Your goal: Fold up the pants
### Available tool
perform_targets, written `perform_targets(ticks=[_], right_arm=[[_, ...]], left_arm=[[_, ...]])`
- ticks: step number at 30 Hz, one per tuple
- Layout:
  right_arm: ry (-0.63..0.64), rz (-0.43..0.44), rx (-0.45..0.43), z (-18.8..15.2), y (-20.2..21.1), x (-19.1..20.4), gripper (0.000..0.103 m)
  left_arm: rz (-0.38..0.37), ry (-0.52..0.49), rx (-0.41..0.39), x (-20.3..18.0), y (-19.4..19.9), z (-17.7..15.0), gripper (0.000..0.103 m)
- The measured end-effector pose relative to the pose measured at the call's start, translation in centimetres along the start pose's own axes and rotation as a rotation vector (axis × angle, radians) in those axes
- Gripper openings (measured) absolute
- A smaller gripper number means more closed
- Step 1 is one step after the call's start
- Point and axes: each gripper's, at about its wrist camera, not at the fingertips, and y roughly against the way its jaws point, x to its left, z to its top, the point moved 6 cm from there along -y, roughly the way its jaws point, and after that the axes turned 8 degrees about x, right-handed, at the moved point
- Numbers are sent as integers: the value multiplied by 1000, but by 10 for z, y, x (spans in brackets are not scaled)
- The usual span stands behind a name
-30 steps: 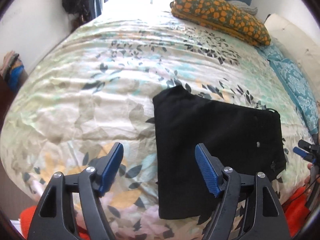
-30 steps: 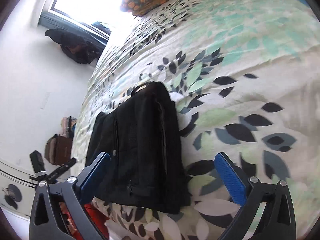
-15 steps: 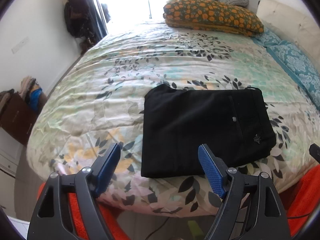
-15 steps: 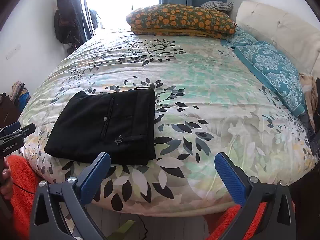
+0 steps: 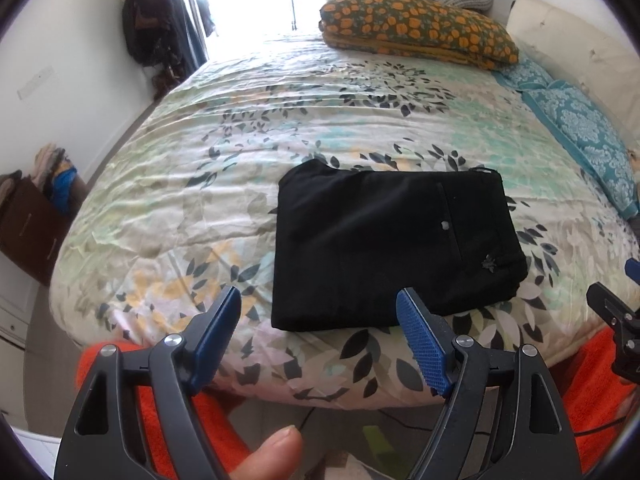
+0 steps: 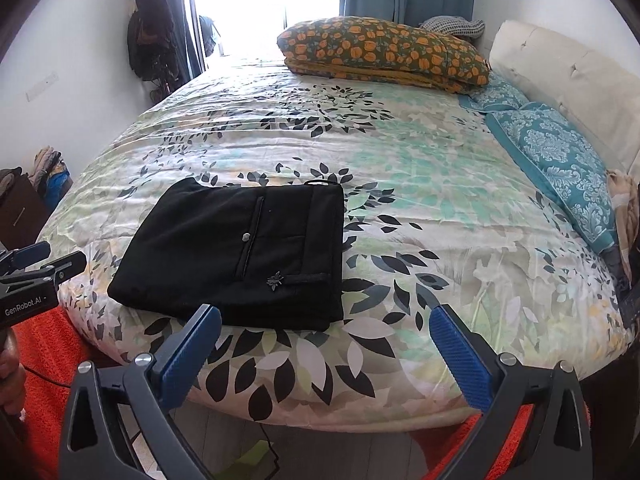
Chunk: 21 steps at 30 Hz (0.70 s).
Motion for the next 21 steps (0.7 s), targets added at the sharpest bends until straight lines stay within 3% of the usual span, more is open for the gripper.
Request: perform_targets(ticks=[5,9,14,18,21], right_arm=[[21,22,14,10,15,4,103],[126,26,-1,26,36,10,103],[131,5,-11,34,52,12,103],[60,-36,-17,27,47,12,103],[6,-1,31,15,34,15,103]], left_arm=[[-19,-28,-14,-4,24,5,89],[7,-63,-79,-7,57,17,94],[-42,-27,-131,-10,75,25,94],[6,-8,-85,-8,58,21,94],[27,6,-49,-4,45,14,94]])
